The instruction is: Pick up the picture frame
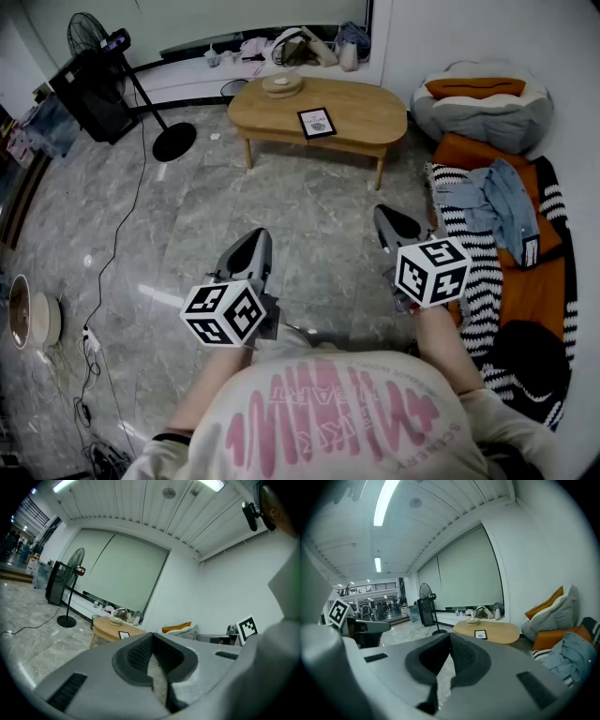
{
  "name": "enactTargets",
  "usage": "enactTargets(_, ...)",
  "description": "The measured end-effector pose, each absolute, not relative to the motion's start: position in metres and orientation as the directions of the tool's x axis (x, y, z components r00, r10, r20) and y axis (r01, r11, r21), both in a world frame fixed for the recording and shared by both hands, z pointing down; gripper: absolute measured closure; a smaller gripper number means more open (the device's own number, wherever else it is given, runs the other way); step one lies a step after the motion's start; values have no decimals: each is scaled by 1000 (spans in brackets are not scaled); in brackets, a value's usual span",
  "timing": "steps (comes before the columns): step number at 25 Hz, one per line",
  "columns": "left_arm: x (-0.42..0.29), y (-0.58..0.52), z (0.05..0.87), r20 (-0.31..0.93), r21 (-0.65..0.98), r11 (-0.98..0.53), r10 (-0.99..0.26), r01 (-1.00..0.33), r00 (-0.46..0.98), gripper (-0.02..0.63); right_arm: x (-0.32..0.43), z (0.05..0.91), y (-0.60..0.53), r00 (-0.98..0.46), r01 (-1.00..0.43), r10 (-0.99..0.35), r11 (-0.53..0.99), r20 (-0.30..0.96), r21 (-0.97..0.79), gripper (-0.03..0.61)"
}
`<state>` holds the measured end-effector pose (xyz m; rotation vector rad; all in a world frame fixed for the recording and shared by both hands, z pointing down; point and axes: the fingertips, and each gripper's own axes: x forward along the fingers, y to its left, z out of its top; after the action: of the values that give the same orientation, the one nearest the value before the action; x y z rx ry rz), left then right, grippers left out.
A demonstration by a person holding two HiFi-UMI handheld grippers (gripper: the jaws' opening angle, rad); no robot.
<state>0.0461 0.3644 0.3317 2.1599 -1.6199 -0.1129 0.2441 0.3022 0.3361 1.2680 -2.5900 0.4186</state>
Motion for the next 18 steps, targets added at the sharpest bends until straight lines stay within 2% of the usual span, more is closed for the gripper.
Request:
enactTargets(8,38,354,356,230,407,-199,-922,-891,311,611,245,360,284,-584,-806,-721,570,373,-161,574)
enactTargets(18,6,266,342,208,418,-222,-920,-881,331,611,223,341,204,-577,-816,-750,537,323,-213,574)
